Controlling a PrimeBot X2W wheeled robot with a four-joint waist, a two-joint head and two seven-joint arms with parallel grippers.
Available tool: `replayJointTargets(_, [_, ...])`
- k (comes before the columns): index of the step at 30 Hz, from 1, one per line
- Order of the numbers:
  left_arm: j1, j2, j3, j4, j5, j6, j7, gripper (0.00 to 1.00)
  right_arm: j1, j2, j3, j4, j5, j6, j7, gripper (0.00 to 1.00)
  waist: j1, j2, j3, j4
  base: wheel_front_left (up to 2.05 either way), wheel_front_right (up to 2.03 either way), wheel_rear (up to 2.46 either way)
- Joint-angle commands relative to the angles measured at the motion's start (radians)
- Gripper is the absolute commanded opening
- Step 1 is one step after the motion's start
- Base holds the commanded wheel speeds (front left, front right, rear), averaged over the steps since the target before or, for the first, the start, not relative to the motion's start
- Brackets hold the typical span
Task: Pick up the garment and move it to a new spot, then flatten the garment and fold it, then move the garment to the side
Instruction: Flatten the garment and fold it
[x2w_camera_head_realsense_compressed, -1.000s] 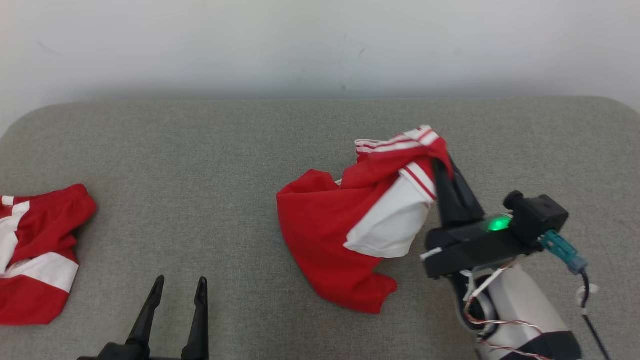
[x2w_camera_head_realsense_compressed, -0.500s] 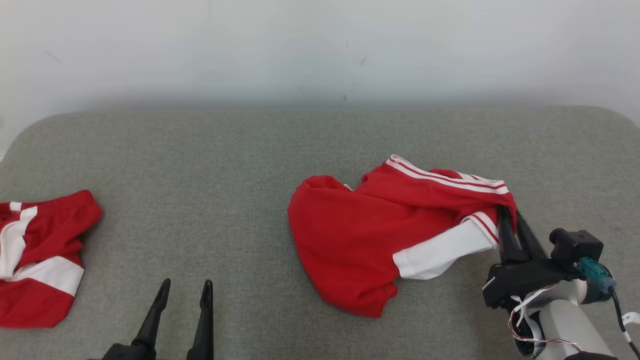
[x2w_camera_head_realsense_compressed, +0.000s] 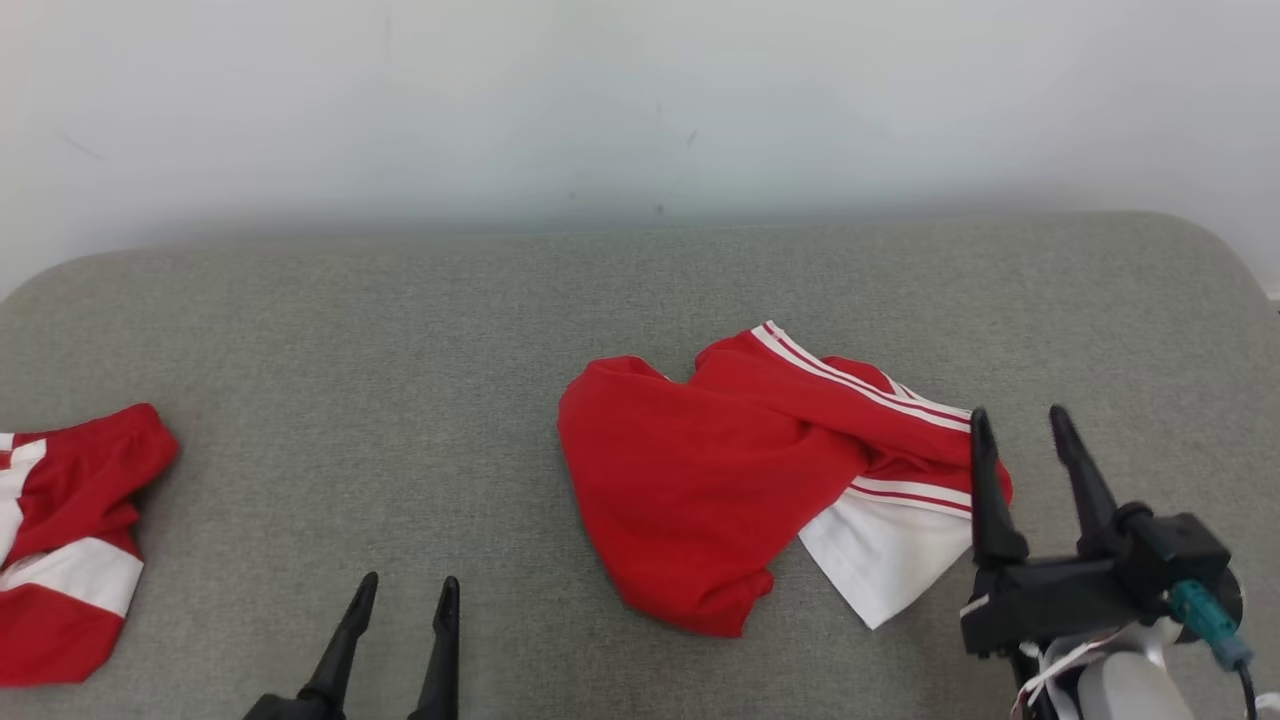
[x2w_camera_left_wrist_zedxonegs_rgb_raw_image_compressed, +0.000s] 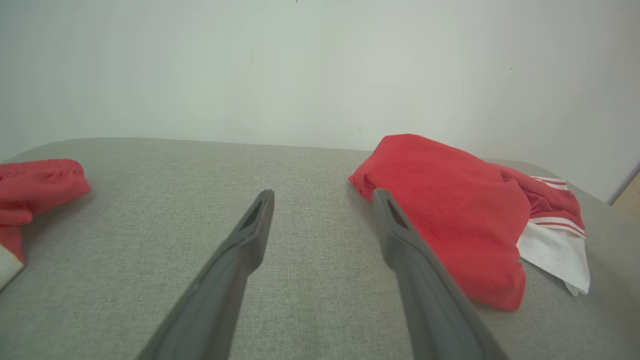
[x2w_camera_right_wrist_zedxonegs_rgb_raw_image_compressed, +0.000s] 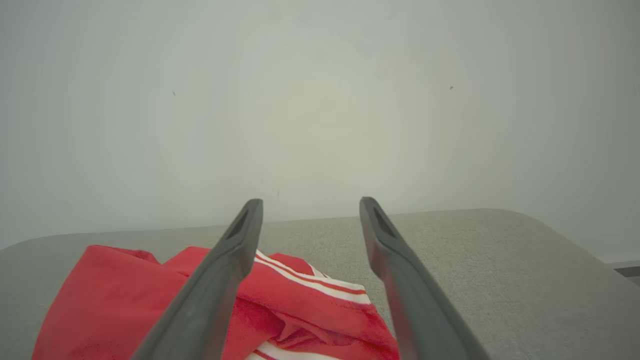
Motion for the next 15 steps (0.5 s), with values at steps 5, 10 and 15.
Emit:
replayJointTargets(5, [-0.039, -0.004, -0.085, 0.04, -0.015, 0.002, -0.003, 1.0, 0.082, 0.029, 0.012, -0.025, 0.005, 0.003, 0.001, 1.0, 0.0001, 0.0, 0.014, -0.032, 0.0, 0.0, 0.0])
replayJointTargets(10, [-0.091, -0.005, -0.208, 0.1, -0.014, 0.002, -0.003, 1.0, 0.112, 0.041, 0.018, -0.022, 0.021, 0.003, 0.001, 1.0, 0.0001, 0.0, 0.034, -0.064, 0.0, 0.0, 0.0])
replayJointTargets(15, [-0.149, -0.016, -0.257, 0.226, -0.002, 0.002, -0.003, 1.0, 0.117, 0.044, 0.03, -0.017, 0.045, 0.003, 0.001, 1.0, 0.0001, 0.0, 0.056, -0.102, 0.0, 0.0, 0.0])
